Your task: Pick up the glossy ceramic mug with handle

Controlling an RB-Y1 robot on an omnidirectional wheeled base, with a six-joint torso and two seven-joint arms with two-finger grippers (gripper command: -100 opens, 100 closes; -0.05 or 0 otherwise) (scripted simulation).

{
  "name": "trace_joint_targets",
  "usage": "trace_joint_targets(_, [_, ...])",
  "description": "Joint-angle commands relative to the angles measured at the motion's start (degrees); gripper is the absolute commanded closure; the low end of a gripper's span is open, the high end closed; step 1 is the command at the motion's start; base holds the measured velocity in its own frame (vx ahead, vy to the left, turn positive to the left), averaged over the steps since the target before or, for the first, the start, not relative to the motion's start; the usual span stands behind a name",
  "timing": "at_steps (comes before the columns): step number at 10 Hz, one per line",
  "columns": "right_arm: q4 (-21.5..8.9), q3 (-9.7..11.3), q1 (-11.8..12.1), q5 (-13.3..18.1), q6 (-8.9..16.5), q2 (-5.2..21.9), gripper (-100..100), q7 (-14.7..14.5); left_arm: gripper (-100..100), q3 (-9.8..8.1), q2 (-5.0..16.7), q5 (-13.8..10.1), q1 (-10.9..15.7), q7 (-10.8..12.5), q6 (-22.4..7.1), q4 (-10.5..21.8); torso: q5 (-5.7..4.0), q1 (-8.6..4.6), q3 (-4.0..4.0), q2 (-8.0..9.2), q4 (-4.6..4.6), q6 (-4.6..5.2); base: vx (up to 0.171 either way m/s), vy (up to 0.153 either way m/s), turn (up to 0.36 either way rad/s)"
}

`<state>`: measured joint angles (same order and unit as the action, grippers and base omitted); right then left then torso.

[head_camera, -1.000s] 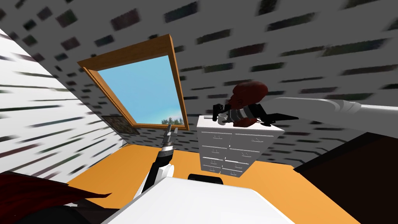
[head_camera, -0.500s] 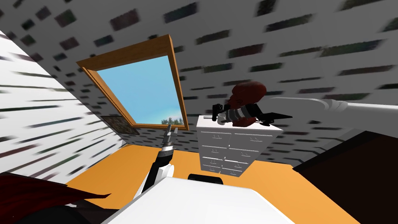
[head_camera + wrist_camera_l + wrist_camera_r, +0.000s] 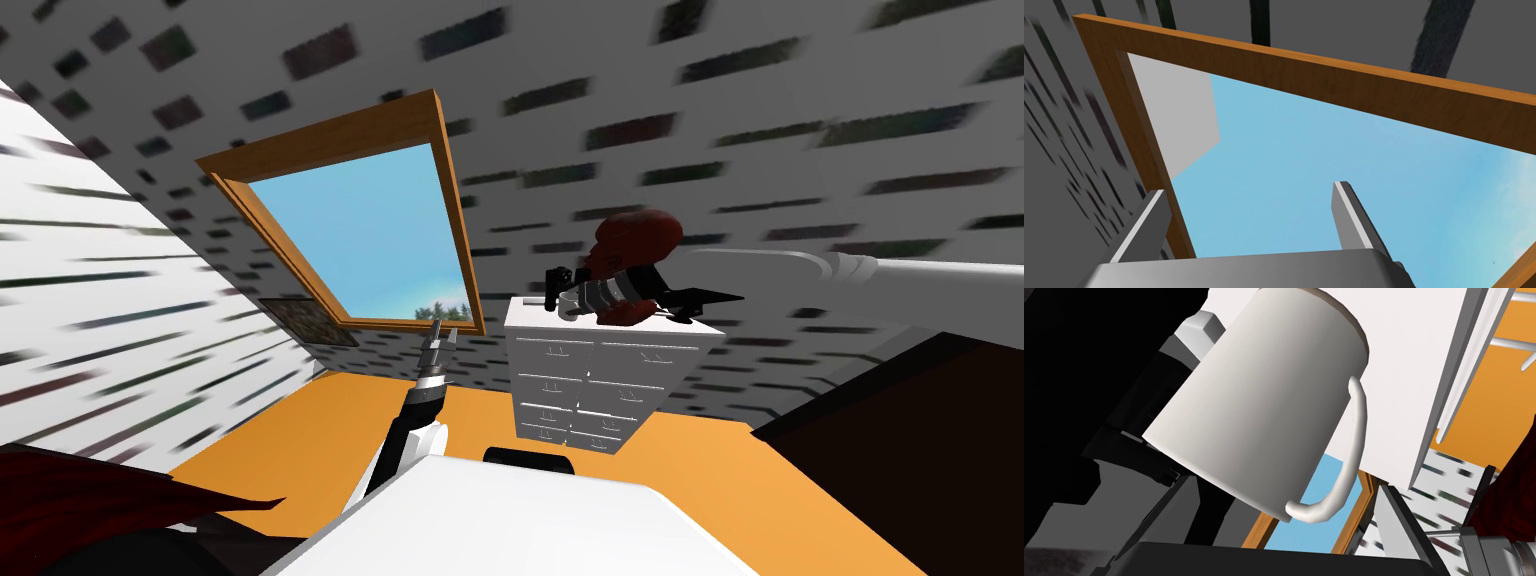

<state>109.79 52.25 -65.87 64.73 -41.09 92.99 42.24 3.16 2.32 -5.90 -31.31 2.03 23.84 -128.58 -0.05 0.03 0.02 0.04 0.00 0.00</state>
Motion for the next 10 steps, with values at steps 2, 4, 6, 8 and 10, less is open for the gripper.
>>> trace_joint_targets(2, [0.0, -0.02, 0.02, 0.0, 0.0, 0.0, 100, 0.0, 0, 0.0, 0.0, 0.0, 0.0, 0.0, 0.0, 0.0, 0.0, -0.01, 0.0, 0.0, 0.0, 0.0, -0.001, -0.001, -0.007])
trace_joint_targets(4, [-0.1, 0.09, 0.08, 0.11, -0.21, 0.17, 100, 0.07, 0, 0.0, 0.0, 0.0, 0.0, 0.0, 0.0, 0.0, -0.22, -0.24, -0.01, -0.02, 0.01, -0.13, 0.0, 0.001, -0.006])
trace_joint_targets(6, [-0.07, 0.11, 0.1, 0.09, -0.24, 0.14, 0, 0.08, 0, 0.0, 0.0, 0.0, 0.0, 0.0, 0.0, 0.0, -0.23, -0.29, 0.01, -0.02, 0.03, -0.11, 0.0, 0.0, 0.0])
trace_joint_targets(8, [0.25, -4.27, 4.41, -1.69, -0.32, 1.16, 100, -1.73, 0, 0.0, 0.0, 0.0, 0.0, 0.0, 0.0, 0.0, -0.21, -0.25, 0.0, -0.03, 0.04, -0.14, 0.011, 0.015, 0.034])
trace_joint_targets(10, [0.25, -7.69, 7.88, -1.69, -0.32, 1.16, 100, -1.73, 0, 0.0, 0.0, 0.0, 0.0, 0.0, 0.0, 0.0, -0.17, -0.16, 0.01, -0.03, 0.06, -0.17, 0.002, 0.006, 0.0])
